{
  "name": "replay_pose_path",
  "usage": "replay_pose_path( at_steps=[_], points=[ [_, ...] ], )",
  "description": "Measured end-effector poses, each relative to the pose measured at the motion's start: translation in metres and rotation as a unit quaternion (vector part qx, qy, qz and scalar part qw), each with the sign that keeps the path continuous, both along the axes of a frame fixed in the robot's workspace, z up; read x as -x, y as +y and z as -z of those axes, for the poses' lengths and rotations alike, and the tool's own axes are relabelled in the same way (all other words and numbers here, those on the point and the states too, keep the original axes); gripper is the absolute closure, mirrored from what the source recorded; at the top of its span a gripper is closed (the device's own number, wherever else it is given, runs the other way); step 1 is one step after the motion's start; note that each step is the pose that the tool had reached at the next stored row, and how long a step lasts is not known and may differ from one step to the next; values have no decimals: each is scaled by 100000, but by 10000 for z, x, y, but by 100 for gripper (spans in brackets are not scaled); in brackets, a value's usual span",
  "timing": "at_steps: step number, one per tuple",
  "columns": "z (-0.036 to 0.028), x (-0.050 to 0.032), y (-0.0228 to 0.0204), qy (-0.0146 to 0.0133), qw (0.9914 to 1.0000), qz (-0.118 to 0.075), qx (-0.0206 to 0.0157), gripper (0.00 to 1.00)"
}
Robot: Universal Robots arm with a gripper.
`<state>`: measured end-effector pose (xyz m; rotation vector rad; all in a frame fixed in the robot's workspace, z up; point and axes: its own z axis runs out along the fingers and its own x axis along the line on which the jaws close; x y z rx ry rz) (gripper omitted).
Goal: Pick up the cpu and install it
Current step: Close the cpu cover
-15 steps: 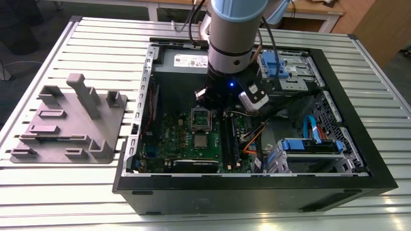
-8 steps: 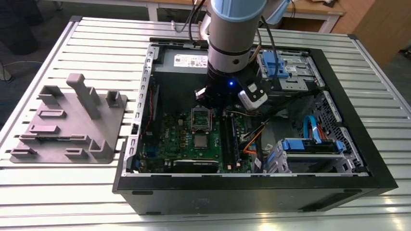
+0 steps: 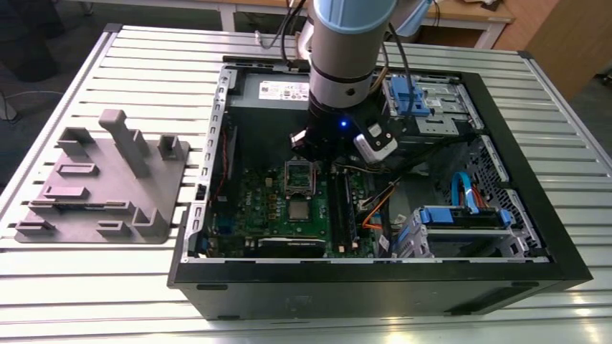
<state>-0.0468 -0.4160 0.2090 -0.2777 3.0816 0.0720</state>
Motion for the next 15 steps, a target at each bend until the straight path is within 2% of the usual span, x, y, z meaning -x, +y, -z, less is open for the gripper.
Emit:
replay_pose_path(
  at_steps=[7,11,15],
  points=[
    [30,0,5,-8,99998,-85,-625,89],
    [45,0,4,1,99995,-527,-812,89],
    [56,0,5,13,99975,-2027,-891,89]
  ],
)
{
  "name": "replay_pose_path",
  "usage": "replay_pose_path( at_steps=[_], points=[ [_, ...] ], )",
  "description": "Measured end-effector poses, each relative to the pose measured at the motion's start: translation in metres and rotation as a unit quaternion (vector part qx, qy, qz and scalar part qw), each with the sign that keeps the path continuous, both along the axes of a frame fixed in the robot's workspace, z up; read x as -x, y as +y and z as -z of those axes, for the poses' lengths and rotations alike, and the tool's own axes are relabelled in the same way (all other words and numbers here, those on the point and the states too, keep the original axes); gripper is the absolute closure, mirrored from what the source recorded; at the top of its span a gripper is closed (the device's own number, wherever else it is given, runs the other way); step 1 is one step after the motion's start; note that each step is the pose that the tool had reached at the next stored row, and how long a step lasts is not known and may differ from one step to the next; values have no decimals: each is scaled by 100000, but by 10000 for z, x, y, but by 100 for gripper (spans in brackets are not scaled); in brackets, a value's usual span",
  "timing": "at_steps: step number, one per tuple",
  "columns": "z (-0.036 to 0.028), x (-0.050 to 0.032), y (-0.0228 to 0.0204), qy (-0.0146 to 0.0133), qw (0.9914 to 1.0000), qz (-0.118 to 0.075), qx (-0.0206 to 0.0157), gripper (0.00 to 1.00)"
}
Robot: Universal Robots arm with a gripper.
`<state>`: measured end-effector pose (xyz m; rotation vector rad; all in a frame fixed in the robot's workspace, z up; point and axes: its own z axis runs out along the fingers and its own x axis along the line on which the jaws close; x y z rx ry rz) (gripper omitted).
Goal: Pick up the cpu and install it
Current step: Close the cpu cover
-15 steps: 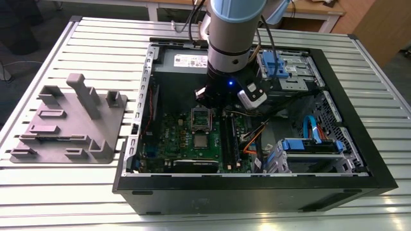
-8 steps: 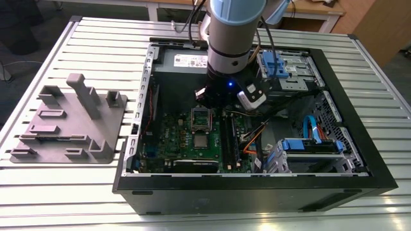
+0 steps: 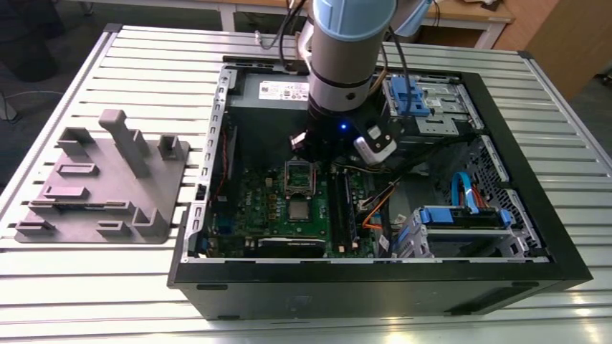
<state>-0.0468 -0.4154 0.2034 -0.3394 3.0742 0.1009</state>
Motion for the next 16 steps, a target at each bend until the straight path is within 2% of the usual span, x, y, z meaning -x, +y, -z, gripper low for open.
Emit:
replay_pose_path(
  at_steps=[7,16],
  points=[
    [1,25,-1,-61,99976,-2192,-8,89],
    [-47,30,-24,-216,99951,-3134,-3,89]
  ],
)
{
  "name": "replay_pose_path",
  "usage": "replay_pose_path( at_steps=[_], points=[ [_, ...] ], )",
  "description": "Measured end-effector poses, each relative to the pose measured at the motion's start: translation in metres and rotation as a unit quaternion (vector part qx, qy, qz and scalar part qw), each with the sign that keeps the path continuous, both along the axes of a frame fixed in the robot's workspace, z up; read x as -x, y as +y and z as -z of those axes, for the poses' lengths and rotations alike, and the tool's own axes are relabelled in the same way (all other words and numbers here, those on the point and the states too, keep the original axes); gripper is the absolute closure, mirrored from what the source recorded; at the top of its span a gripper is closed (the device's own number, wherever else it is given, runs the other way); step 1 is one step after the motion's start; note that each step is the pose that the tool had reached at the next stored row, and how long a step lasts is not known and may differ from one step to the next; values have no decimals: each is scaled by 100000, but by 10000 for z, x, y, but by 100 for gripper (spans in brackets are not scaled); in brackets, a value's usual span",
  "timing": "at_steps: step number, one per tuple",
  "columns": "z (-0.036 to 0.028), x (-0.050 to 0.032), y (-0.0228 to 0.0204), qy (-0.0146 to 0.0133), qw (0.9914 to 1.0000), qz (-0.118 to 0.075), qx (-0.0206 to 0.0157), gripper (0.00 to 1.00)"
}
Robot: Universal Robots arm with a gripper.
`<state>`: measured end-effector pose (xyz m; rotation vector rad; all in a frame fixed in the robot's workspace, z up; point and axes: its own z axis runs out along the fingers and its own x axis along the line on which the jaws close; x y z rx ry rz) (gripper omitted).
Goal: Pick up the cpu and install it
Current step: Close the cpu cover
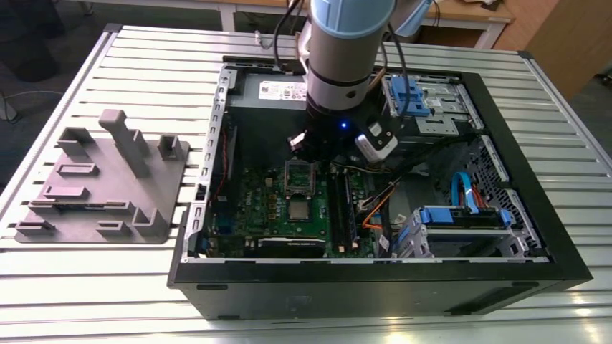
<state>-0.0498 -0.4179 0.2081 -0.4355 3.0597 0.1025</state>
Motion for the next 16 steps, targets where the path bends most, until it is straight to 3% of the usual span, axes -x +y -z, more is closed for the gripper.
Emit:
replay_pose_path(
  at_steps=[11,16],
  points=[
    [-88,9,-52,-259,99978,-2078,-2,89],
    [-90,9,-55,-273,99972,-2357,-5,89]
  ],
)
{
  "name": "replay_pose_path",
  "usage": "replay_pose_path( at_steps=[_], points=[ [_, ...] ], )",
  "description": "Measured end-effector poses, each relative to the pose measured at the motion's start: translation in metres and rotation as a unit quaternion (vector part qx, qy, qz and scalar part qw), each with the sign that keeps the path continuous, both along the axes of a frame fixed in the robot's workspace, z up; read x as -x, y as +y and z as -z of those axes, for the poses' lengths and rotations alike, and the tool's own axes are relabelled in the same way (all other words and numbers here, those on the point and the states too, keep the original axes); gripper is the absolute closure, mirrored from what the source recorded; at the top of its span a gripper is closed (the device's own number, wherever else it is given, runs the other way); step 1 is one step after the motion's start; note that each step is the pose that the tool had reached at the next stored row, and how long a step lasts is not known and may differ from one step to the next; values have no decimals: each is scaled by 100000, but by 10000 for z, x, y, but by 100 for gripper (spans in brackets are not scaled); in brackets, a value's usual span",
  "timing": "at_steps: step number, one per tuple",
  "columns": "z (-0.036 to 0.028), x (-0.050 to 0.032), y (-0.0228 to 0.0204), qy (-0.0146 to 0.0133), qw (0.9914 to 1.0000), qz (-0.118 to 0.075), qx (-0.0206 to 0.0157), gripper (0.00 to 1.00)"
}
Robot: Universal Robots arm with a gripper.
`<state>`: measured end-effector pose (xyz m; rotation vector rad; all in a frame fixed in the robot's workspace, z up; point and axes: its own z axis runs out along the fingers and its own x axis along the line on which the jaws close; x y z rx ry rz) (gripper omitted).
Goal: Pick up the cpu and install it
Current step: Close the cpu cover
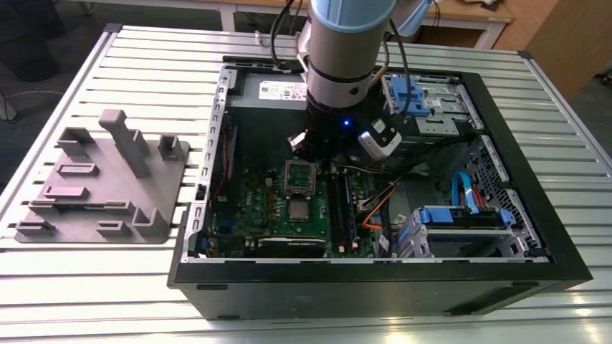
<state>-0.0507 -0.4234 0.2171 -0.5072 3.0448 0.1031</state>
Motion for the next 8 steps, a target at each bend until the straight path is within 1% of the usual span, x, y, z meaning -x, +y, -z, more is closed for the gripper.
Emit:
replay_pose_path(
  at_steps=[3,5,8],
  points=[
    [0,1,-1,2,99998,-681,5,89],
    [0,4,-1,0,99984,-1781,3,89],
    [-3,6,-3,-20,99940,-3477,4,89]
  ],
)
